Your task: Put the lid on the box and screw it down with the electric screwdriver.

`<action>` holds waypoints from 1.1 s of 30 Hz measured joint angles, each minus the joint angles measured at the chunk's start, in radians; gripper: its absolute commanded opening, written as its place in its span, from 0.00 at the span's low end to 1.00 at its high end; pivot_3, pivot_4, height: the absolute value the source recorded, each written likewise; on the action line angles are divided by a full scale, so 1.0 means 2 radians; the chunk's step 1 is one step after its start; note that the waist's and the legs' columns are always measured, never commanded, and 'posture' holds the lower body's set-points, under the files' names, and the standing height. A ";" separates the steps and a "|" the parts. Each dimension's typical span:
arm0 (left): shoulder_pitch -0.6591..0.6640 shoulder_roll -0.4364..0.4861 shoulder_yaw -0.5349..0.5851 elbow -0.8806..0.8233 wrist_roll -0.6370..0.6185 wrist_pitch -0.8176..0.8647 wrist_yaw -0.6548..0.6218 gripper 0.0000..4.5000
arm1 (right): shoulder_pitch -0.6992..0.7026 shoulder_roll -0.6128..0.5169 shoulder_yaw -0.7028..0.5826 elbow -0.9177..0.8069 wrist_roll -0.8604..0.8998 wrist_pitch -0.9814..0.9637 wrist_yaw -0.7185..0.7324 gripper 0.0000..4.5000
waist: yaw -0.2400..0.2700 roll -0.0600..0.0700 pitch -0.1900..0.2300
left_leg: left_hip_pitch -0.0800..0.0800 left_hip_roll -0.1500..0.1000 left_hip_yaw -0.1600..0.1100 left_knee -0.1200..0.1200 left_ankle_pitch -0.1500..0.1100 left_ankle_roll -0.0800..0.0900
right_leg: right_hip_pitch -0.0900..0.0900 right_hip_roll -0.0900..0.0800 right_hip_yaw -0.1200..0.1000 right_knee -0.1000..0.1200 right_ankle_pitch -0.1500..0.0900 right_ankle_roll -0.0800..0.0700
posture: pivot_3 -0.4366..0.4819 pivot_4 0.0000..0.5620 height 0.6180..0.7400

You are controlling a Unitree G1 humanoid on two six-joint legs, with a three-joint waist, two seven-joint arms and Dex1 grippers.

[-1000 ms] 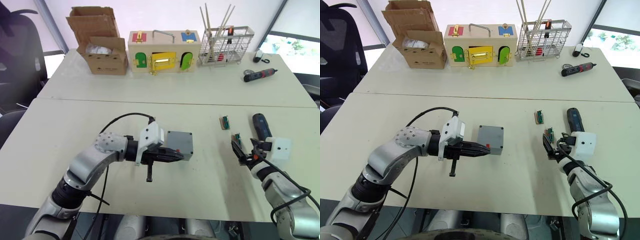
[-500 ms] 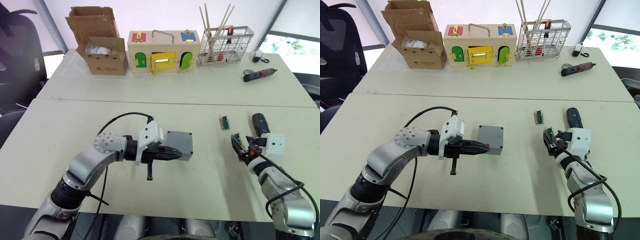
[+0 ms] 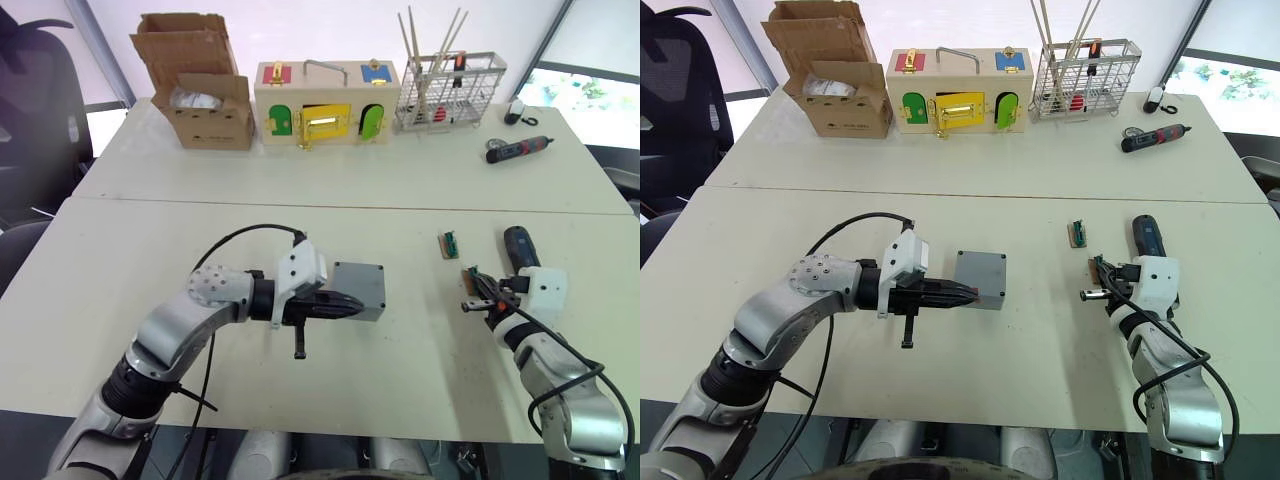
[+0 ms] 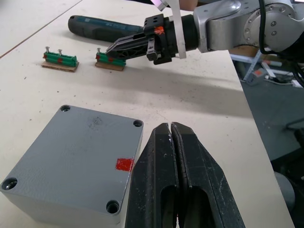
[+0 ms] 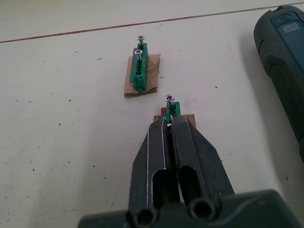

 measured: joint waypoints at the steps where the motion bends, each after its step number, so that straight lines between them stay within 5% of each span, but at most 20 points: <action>1: 0.000 0.000 0.000 0.000 0.000 0.000 0.000 0.00 | 0.001 0.001 0.000 -0.001 0.000 0.000 -0.001 0.00 | 0.000 0.000 0.000 | 0.000 0.000 0.000 0.000 0.000 0.000 | 0.000 0.000 0.000 0.000 0.000 0.000 | 0.48 0.27 0.62; 14: -0.003 0.023 0.011 0.024 -0.007 0.000 -0.027 0.00 | 0.012 -0.015 -0.059 -0.097 0.068 0.010 0.026 0.00 | -0.007 0.000 0.000 | 0.000 0.000 0.000 0.000 0.000 0.000 | 0.000 0.000 0.000 0.000 0.000 0.000 | 0.48 0.27 0.62; 22: -0.021 0.066 0.087 0.080 -0.029 0.005 -0.047 0.00 | -0.035 -0.042 0.048 -0.130 0.102 0.037 0.085 0.00 | -0.005 0.000 0.000 | 0.000 0.000 0.000 0.000 0.000 0.000 | 0.000 0.000 0.000 0.000 0.000 0.000 | 0.48 0.27 0.62; 33: -0.009 0.074 0.088 0.059 -0.029 0.007 -0.050 0.00 | -0.066 -0.042 0.120 -0.094 0.093 0.032 0.113 0.00 | -0.006 0.000 0.000 | 0.000 0.000 0.000 0.000 0.000 0.000 | 0.000 0.000 0.000 0.000 0.000 0.000 | 0.48 0.27 0.62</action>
